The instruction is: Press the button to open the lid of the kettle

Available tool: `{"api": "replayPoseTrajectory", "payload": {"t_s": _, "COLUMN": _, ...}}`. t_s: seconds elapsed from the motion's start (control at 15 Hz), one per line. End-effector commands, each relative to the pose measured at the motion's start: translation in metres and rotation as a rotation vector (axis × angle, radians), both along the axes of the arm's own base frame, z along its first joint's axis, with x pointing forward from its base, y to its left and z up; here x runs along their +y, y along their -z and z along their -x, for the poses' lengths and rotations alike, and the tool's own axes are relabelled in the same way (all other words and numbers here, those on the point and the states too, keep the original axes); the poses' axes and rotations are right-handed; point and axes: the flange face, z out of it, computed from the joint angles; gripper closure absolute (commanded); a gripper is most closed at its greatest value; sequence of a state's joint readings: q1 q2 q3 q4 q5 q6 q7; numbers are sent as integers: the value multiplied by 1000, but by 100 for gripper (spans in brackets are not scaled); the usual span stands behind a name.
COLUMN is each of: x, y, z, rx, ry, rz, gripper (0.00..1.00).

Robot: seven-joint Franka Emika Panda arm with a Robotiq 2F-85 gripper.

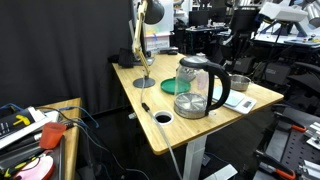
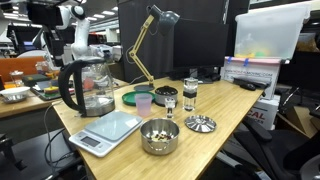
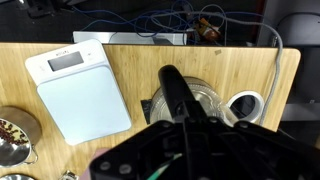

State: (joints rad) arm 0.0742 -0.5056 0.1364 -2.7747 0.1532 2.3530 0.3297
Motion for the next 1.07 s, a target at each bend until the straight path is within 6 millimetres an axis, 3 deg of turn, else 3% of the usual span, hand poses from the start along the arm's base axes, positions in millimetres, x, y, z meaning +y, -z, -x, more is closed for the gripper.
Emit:
{"api": "replayPoseTrajectory", "payload": {"t_s": 0.0, "x": -9, "y": 28, "z": -13, "rx": 17, "ry": 30, "rz": -17, "gripper": 100}}
{"api": "replayPoseTrajectory", "payload": {"t_s": 0.33, "x": -18, "y": 28, "z": -26, "rx": 5, "ry": 66, "rz": -44, "gripper": 100}}
{"api": "replayPoseTrajectory", "payload": {"t_s": 0.6, "x": -15, "y": -6, "z": -27, "rx": -47, "ry": 76, "rz": -68, "gripper": 100}}
{"api": "replayPoseTrajectory", "payload": {"t_s": 1.0, "x": -18, "y": -38, "z": -16, "rx": -105, "ry": 79, "rz": -71, "gripper": 100}}
